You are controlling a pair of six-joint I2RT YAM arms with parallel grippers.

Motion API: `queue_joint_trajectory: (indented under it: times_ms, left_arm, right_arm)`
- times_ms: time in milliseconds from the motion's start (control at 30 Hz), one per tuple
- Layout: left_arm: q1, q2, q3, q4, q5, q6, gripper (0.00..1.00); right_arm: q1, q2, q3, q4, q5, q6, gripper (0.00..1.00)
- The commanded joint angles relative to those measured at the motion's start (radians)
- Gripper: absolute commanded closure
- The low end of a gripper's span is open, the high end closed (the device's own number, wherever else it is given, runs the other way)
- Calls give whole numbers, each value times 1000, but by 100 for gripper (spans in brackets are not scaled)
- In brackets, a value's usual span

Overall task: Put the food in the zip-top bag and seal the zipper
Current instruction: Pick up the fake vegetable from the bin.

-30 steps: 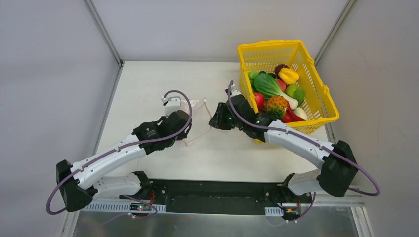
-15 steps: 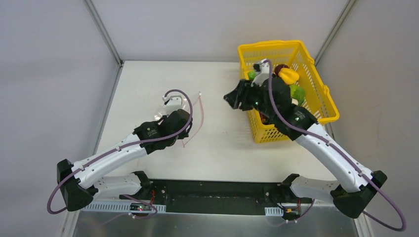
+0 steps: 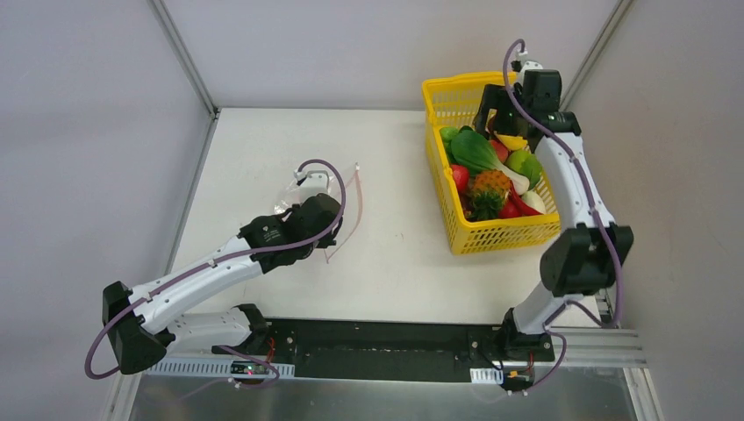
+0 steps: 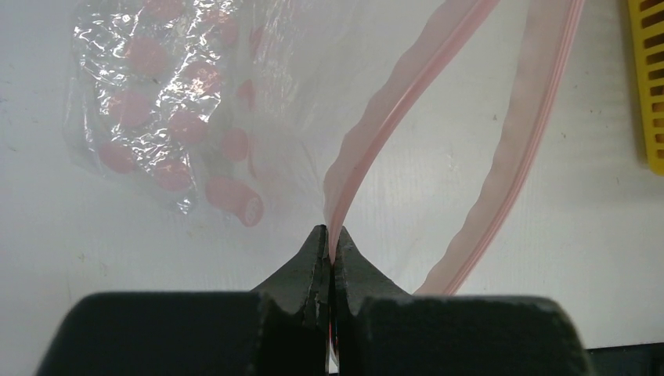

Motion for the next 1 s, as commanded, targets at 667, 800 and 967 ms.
queue_joint_trajectory:
  times_ms: [667,800,967]
  left_arm:
    - [-5,25,52,-6,61,84,100]
    - [-6,18,47,-8,64,83,100]
    - [-5,19,41,-6,64,85,100]
  right_arm:
    - [-16,398,192,-81,-258,-590,34]
    - [-16,413,256,-139,-237,-572,69]
    - [-16,353,294,-117,-197,-507,99]
